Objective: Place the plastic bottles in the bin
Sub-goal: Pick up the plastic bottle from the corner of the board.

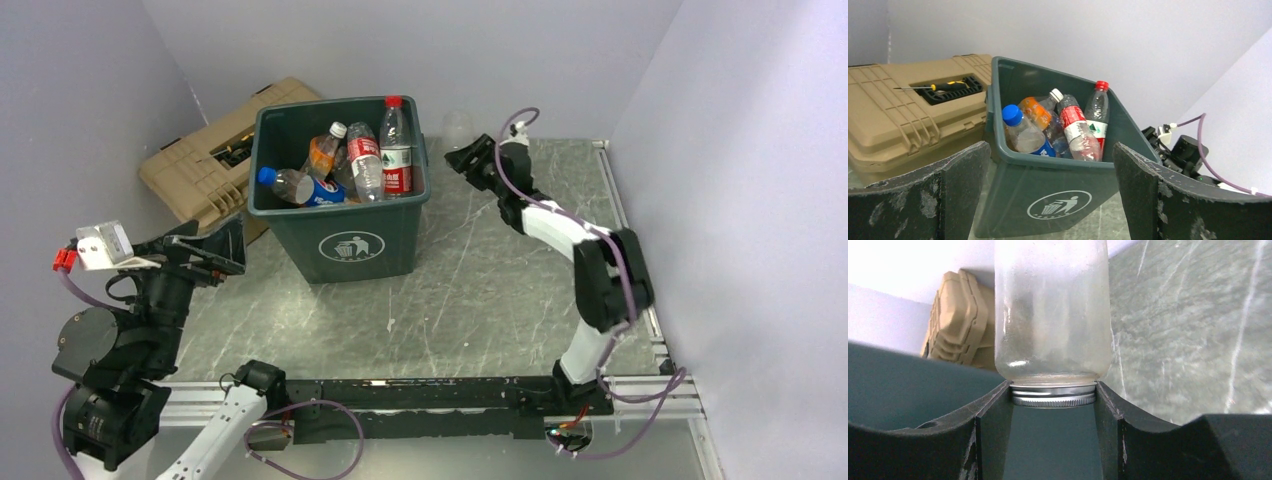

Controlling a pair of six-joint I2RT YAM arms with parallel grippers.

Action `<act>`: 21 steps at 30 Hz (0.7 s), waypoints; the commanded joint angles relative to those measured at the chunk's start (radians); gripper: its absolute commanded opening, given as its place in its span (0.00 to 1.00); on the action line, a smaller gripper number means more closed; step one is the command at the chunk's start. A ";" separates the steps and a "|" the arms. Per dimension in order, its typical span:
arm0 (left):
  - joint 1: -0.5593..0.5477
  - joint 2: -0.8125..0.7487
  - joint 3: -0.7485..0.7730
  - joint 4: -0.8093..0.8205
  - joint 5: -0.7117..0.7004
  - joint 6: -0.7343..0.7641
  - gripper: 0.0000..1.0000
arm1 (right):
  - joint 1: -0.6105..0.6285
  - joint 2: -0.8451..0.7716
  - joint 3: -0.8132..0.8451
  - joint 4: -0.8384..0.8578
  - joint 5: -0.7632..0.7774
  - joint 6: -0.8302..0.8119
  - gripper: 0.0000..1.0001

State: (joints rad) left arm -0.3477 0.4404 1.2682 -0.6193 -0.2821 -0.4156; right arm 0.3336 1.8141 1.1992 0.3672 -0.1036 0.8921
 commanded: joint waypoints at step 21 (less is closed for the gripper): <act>-0.002 0.272 -0.040 0.303 0.579 -0.313 0.99 | 0.045 -1.161 -0.376 -0.468 0.077 -0.211 0.00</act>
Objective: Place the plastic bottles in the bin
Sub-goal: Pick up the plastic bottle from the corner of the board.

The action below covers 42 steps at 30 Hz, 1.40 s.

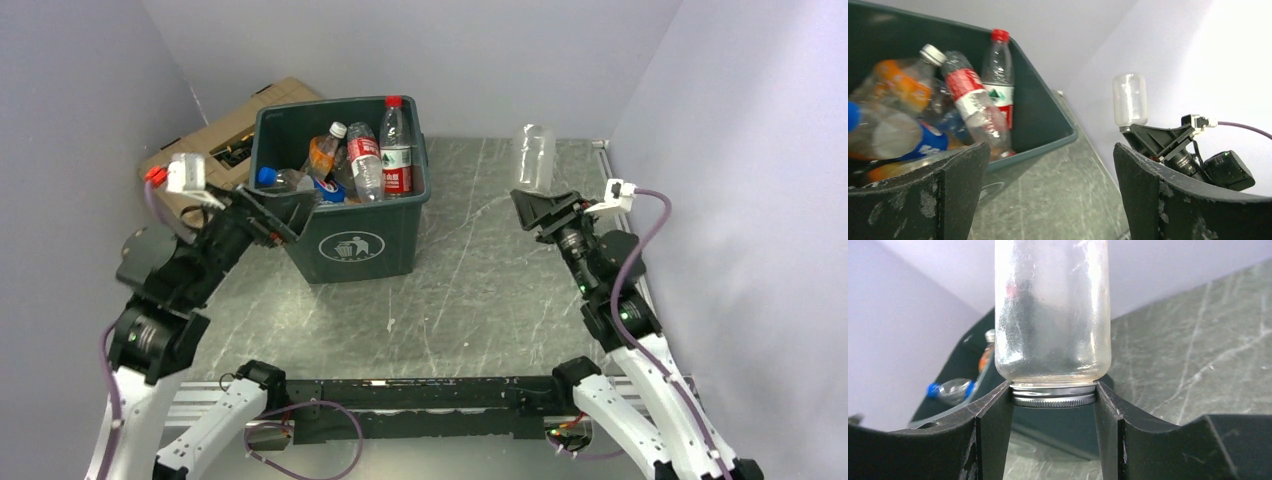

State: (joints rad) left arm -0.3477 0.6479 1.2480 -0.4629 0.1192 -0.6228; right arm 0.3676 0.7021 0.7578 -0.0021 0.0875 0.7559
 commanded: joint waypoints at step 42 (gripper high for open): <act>-0.629 0.537 -0.125 1.155 0.232 -0.022 0.99 | 0.013 -0.247 -0.001 0.246 -0.795 -0.030 0.00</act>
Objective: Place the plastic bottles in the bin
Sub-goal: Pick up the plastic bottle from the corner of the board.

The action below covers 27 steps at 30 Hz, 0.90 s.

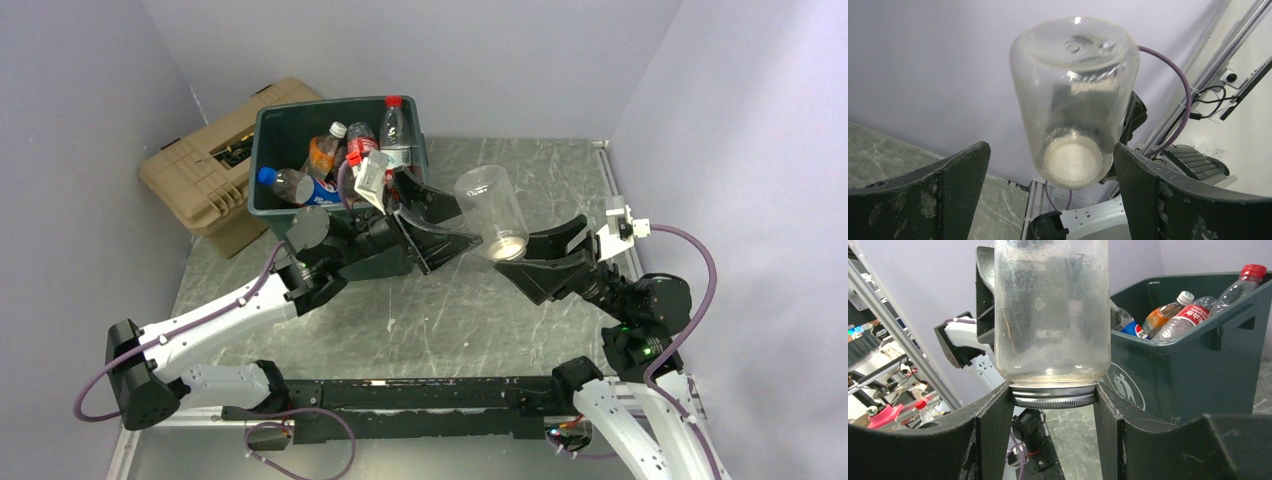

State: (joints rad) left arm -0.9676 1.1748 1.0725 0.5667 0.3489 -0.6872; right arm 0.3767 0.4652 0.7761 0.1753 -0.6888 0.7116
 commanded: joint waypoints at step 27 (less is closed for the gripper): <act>-0.016 0.095 0.103 0.184 0.093 0.048 0.58 | 0.018 0.065 -0.057 0.151 -0.127 0.058 0.18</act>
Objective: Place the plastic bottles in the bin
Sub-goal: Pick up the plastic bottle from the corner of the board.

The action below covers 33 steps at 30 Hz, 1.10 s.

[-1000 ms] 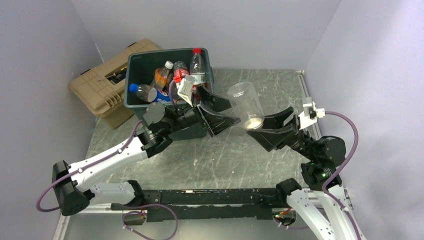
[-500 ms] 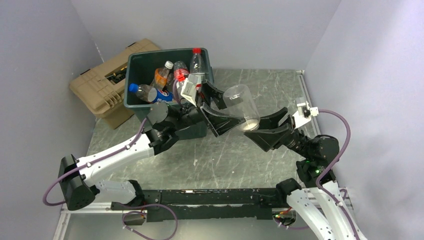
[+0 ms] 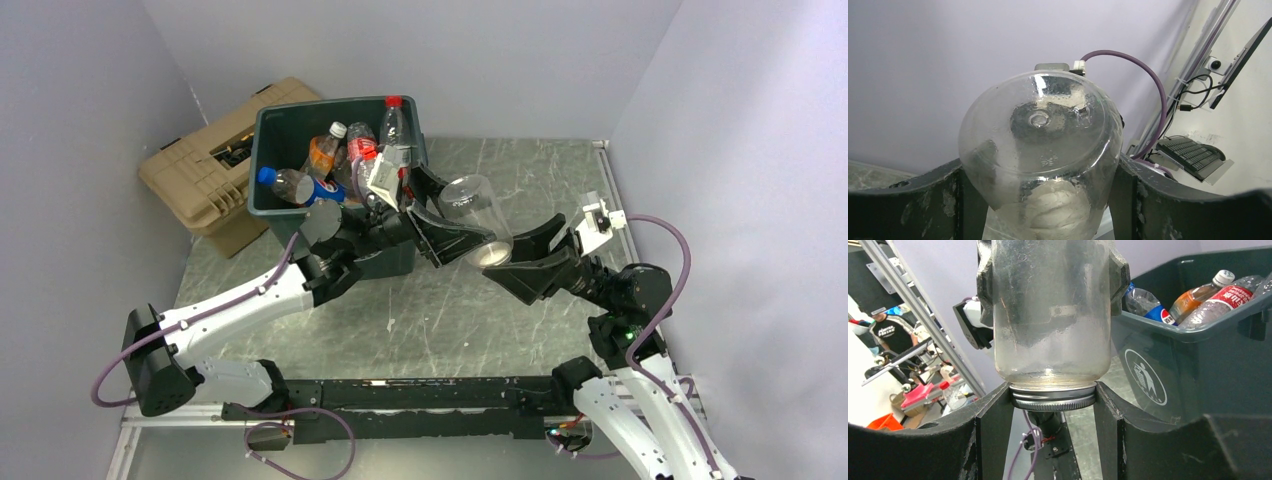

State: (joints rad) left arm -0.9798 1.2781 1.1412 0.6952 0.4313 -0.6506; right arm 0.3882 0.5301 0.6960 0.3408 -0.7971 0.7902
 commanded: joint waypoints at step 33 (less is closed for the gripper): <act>-0.004 -0.677 0.089 -0.760 -0.653 0.503 0.00 | 0.010 0.533 0.745 -0.820 0.597 -0.176 0.77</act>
State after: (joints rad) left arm -0.9813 0.6083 1.2751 0.0441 -0.1299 -0.1925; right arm 0.3912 0.9684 1.3594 -0.4133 -0.2176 0.5735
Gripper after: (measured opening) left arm 0.757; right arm 0.772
